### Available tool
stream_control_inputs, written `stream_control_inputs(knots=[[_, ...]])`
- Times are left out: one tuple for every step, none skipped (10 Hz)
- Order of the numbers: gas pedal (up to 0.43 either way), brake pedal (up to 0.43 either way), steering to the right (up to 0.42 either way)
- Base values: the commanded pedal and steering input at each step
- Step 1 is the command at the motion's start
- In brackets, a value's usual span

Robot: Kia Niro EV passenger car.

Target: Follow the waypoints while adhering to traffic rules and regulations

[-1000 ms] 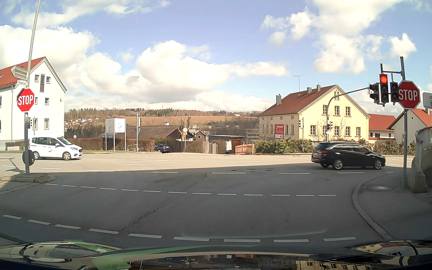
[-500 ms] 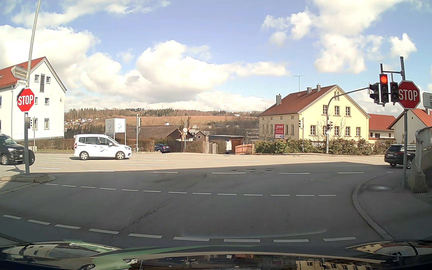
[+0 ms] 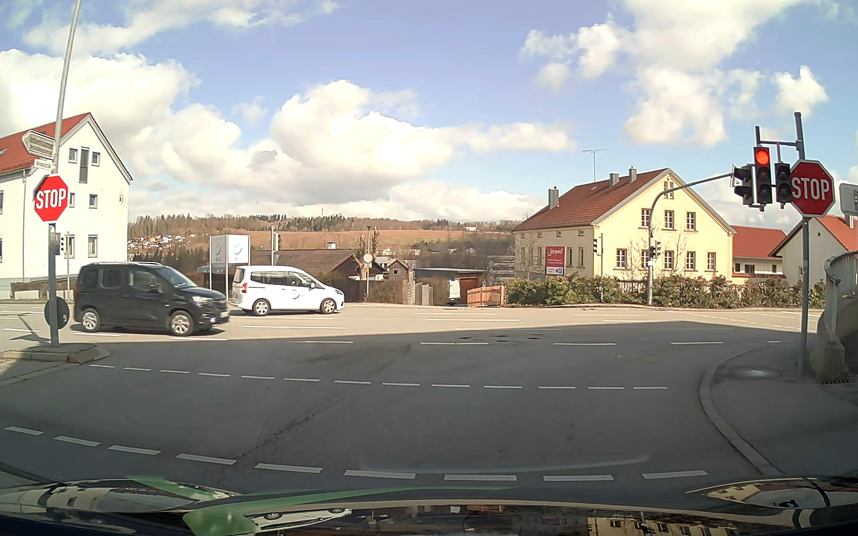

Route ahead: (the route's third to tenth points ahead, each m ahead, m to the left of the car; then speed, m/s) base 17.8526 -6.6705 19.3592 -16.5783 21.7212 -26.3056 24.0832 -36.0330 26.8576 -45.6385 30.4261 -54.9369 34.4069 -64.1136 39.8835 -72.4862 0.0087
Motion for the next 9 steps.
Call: stream_control_inputs(knots=[[0.0,0.354,0.027],[0.0,0.354,0.027],[0.0,0.354,0.027],[0.0,0.348,0.027],[0.0,0.348,0.027],[0.0,0.354,0.027],[0.0,0.354,0.027],[0.0,0.348,0.027],[0.0,0.354,0.027]])
